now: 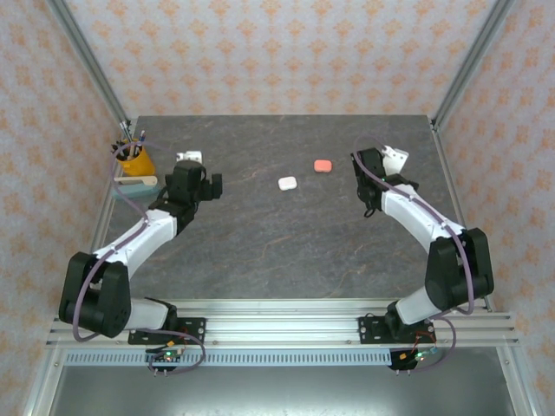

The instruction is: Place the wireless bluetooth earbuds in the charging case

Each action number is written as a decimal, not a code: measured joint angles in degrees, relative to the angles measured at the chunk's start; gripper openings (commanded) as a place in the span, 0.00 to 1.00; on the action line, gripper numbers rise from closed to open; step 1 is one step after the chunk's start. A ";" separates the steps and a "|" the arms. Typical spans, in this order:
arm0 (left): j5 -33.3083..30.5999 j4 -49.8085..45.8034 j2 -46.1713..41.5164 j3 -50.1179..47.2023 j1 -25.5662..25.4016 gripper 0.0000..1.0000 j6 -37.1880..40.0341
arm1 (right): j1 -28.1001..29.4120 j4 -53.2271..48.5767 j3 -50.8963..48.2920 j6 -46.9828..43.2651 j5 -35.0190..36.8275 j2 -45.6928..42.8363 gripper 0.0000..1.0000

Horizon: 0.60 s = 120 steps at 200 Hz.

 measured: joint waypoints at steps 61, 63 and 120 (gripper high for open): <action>-6.12 14.56 2.05 -7.65 1.18 1.00 5.66 | -2.14 29.24 -20.15 -11.37 2.47 0.70 1.00; -6.14 14.91 2.05 -7.67 1.29 1.00 5.77 | -2.14 30.03 -20.65 -11.85 2.16 0.74 1.00; -3.93 25.59 1.11 -18.43 4.31 1.00 6.27 | -2.69 46.69 -28.89 -18.69 -6.12 -2.99 1.00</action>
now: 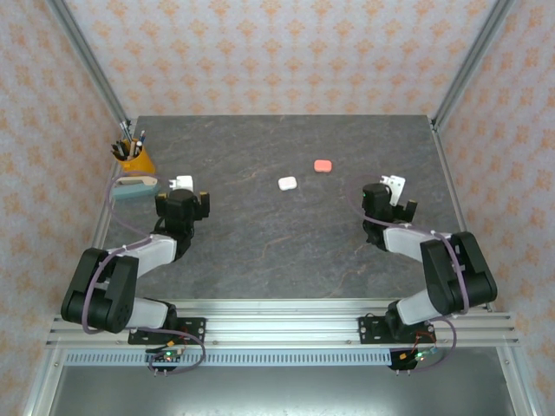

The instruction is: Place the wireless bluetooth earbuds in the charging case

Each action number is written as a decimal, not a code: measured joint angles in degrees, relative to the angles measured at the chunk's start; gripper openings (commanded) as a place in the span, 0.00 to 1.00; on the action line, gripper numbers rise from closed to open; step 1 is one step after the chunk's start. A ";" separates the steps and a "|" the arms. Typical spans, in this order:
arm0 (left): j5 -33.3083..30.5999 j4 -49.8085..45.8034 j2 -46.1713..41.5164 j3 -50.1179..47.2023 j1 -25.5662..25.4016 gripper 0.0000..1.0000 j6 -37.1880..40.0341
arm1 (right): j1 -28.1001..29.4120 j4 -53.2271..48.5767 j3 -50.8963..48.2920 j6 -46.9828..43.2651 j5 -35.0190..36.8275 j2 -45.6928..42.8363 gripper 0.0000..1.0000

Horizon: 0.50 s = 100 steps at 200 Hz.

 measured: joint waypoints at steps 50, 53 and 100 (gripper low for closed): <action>7.74 9.70 6.93 -0.57 4.96 1.00 -0.59 | -0.35 9.94 -5.40 -6.40 -3.45 -3.54 1.00; 8.09 9.97 7.08 -0.61 4.96 1.00 -0.59 | -0.42 10.32 -5.49 -6.73 -3.67 -3.50 1.00; 10.71 11.74 7.28 -0.76 5.11 1.00 -0.61 | -5.38 22.36 -8.50 -6.43 -9.62 1.79 1.00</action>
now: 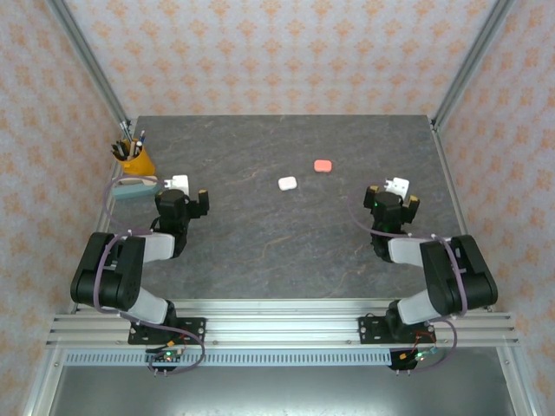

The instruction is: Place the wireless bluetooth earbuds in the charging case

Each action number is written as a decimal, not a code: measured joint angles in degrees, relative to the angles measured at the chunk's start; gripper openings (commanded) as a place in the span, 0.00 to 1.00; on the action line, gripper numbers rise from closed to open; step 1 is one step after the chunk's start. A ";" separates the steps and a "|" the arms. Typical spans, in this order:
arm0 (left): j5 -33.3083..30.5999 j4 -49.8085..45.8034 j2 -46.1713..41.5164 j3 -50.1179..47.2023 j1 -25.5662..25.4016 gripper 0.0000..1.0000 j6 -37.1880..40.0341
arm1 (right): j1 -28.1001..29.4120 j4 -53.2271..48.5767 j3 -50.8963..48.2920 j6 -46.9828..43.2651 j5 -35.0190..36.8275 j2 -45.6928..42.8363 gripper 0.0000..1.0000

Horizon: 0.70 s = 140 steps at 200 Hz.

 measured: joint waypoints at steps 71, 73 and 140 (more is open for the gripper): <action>0.81 0.50 0.00 0.00 0.26 1.00 0.00 | -5.16 0.26 0.61 3.74 -6.14 2.99 0.99; 0.81 0.52 0.00 0.00 0.26 1.00 0.00 | -5.16 0.26 0.61 3.82 -6.23 2.99 0.99; 0.81 0.63 0.00 0.00 0.26 1.00 0.00 | -5.16 0.11 1.03 4.04 -7.32 2.99 1.00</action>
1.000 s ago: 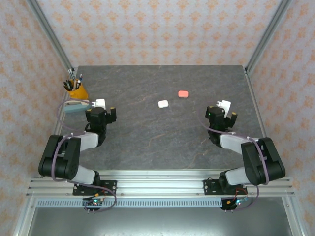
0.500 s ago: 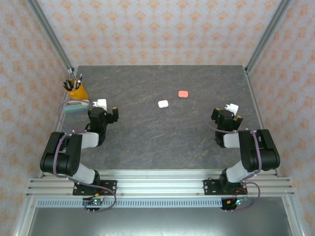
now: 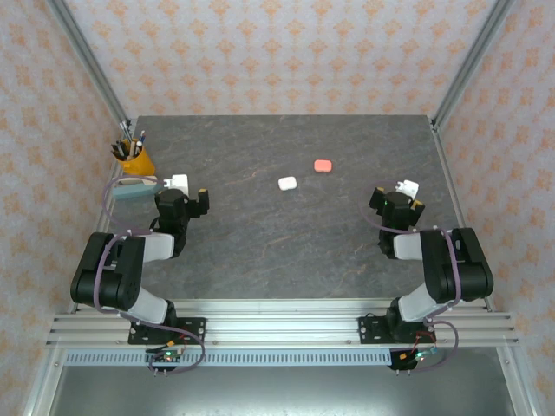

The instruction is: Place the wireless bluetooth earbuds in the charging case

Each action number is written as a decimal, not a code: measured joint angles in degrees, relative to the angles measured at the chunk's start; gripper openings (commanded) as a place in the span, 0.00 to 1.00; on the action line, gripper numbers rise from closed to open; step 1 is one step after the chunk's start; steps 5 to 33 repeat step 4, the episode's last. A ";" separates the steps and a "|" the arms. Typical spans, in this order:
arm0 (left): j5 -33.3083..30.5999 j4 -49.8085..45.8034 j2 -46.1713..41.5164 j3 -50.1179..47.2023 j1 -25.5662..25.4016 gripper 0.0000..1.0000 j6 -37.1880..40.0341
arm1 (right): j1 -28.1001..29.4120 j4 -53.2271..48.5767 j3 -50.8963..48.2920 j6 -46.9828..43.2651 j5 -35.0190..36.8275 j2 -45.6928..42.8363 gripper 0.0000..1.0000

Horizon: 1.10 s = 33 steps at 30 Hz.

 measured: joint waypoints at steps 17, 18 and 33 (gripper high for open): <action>0.00 0.00 0.00 0.00 0.00 1.00 0.00 | 0.00 0.02 0.11 0.00 -0.44 0.00 0.99; 0.00 0.00 0.00 0.00 0.00 1.00 0.00 | 0.00 0.02 0.11 0.00 -0.44 0.00 0.99; 0.00 0.00 0.00 0.00 0.00 1.00 0.00 | 0.00 0.02 0.11 0.00 -0.44 0.00 0.99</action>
